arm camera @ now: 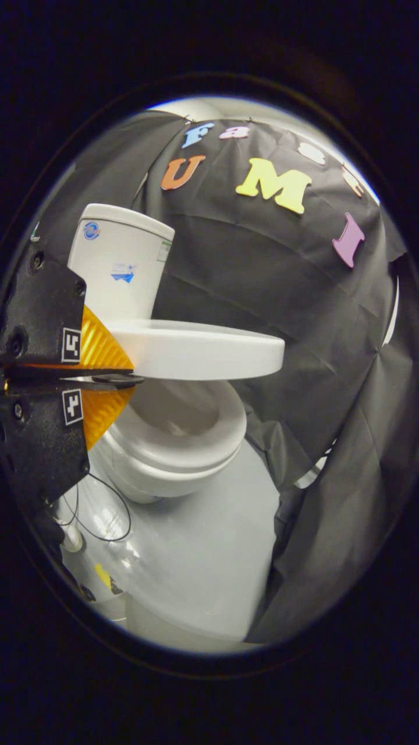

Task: Open the toilet lid.

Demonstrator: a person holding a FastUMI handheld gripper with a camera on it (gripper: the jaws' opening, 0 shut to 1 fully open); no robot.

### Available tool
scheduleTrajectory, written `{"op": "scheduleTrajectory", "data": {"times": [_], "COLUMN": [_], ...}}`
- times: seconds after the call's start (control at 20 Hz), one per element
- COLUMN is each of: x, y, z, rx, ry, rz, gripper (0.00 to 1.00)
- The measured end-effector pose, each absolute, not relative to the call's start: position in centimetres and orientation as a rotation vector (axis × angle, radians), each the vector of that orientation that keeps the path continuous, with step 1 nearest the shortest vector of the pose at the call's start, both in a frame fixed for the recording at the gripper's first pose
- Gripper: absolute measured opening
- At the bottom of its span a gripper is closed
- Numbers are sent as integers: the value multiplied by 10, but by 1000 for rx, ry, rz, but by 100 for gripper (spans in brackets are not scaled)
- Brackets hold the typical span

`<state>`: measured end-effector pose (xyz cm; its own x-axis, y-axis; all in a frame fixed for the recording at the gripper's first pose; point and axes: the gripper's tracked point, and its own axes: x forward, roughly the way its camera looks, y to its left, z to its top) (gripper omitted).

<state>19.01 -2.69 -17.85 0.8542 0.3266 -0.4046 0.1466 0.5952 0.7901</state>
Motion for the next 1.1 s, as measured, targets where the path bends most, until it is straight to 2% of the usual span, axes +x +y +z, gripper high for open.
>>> {"op": "scheduleTrajectory", "data": {"times": [1.1], "x": [186], "y": [18], "z": [-114], "rx": [680], "ry": [505], "rz": [92], "gripper": [4]}}
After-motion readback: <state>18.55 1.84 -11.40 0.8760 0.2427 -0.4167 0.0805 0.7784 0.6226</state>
